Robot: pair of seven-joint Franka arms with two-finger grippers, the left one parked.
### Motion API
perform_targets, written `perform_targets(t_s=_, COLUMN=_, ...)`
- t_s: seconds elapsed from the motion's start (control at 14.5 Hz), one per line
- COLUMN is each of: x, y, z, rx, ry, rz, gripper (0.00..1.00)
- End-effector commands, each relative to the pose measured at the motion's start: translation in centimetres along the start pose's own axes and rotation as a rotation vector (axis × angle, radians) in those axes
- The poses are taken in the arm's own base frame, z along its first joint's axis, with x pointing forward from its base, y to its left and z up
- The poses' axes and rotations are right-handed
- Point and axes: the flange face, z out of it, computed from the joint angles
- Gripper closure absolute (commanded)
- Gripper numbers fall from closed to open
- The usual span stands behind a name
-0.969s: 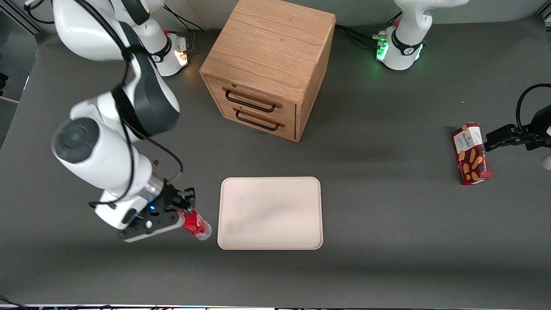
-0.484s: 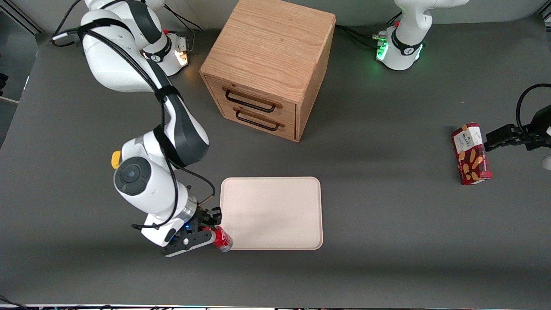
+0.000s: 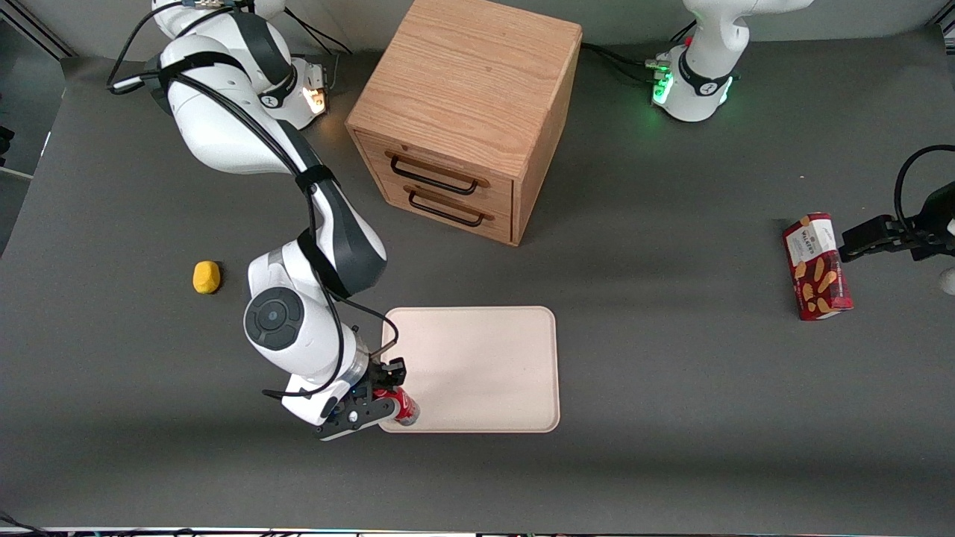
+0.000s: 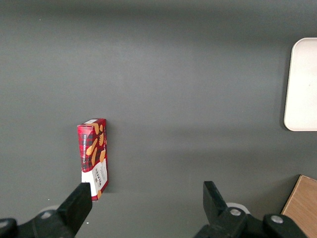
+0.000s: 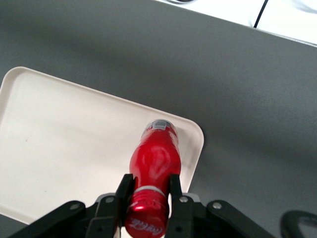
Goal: Place coke bottle on tray
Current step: 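Lift the bottle and carry it to the corner of the white tray, then lower the bottle onto the tray and open the right gripper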
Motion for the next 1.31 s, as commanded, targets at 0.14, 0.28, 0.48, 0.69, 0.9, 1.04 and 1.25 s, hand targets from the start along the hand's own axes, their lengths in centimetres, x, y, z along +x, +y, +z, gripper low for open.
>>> perform_targets(t_s=0.14, x=-0.2, y=-0.9, z=0.5, rx=-0.014, ry=-0.004, rz=0.057, gripper=1.0)
perform_targets(t_s=0.28, x=-0.3, y=-1.3, z=0.6, rx=-0.015, ry=-0.006, rz=0.06, gripper=1.0)
perform_targets(t_s=0.48, x=-0.4, y=-1.3, z=0.8, rx=-0.015, ry=-0.01, rz=0.06, gripper=1.0)
perform_targets(t_s=0.69, x=-0.8, y=-1.0, z=1.7, rx=-0.021, ry=-0.031, rz=0.07, gripper=0.82)
perform_targets(t_s=0.9, x=-0.8, y=-1.0, z=1.7, rx=-0.022, ry=-0.032, rz=0.071, gripper=0.77)
perform_targets(t_s=1.04, x=-0.8, y=-0.9, z=1.7, rx=-0.024, ry=-0.031, rz=0.073, gripper=0.04)
perform_targets(t_s=1.25, x=-0.6, y=-1.0, z=1.3, rx=-0.018, ry=-0.01, rz=0.081, gripper=0.0)
